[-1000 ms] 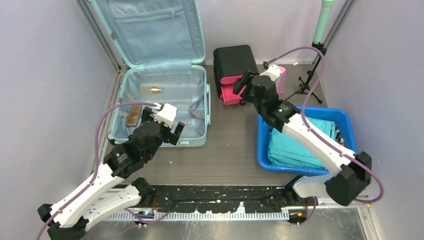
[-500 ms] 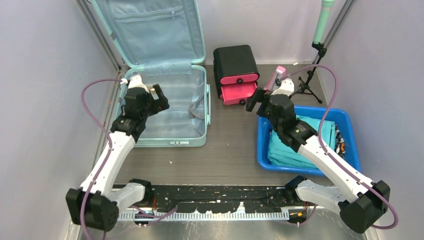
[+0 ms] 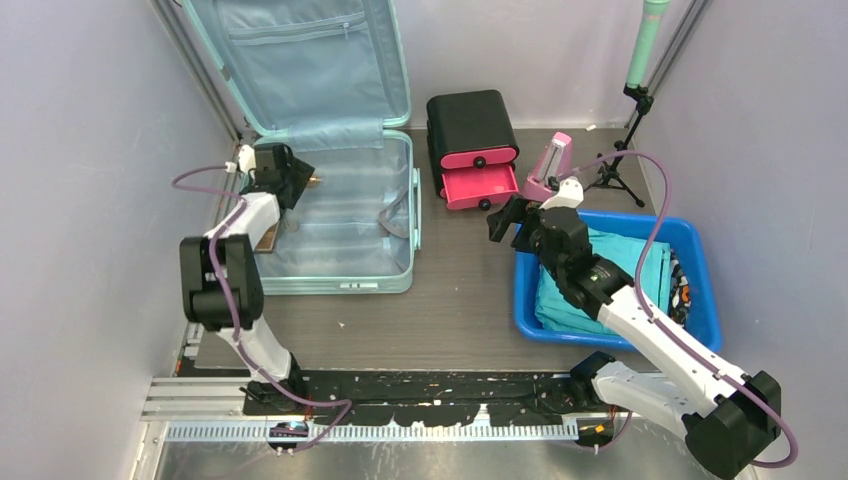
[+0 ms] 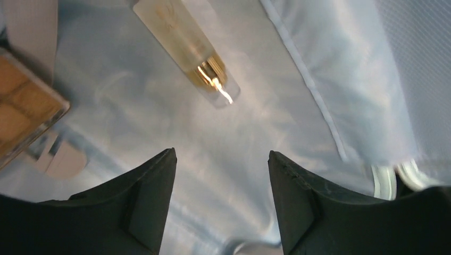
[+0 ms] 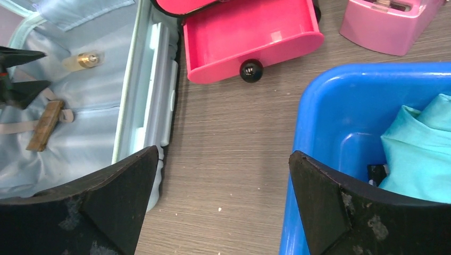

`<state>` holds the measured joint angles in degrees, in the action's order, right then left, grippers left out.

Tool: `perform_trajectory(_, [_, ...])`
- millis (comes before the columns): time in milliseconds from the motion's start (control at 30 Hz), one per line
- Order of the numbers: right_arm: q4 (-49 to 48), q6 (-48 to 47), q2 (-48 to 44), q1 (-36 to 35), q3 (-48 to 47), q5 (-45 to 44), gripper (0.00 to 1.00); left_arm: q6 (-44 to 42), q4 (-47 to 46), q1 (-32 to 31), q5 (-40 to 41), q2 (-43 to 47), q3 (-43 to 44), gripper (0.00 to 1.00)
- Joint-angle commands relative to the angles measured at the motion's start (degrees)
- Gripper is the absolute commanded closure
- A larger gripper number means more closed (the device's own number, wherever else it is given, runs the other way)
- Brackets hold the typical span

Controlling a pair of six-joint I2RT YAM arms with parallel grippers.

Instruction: Open, take out, and arrange the luggage

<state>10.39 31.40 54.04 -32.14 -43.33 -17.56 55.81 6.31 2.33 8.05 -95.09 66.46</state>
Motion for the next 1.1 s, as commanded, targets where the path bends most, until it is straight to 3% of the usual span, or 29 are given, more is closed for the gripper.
perform_trajectory(0, [-3.5,1.7,-0.7,0.0,-1.0,3.0,0.01,9.1,-8.5,1.5,2.3,-8.2,6.3,0.37])
perform_trajectory(67, [-3.3,2.2,-0.9,0.0,-0.8,4.2,0.01,10.2,-8.2,1.7,3.4,-12.2,9.3,0.45])
perform_trajectory(233, [-2.3,4.2,-2.0,0.0,-0.5,7.2,0.01,14.7,-4.8,2.1,3.6,-20.1,14.9,0.5])
perform_trajectory(433, [-2.2,4.8,-1.8,0.0,-0.6,7.0,0.01,12.7,0.3,2.4,6.8,-25.0,20.5,0.5])
perform_trajectory(767, [-1.1,6.5,1.0,0.0,-1.8,7.5,0.01,14.1,0.5,3.6,6.7,-29.1,19.6,0.47])
perform_trajectory(1000, [3.6,5.3,2.4,0.0,-4.6,4.6,0.0,11.1,-2.2,4.1,3.7,-24.7,16.8,0.77])
perform_trajectory(1067, [3.8,7.3,2.3,0.0,-4.7,2.4,0.0,8.5,-2.9,4.3,3.2,-21.8,16.2,0.82])
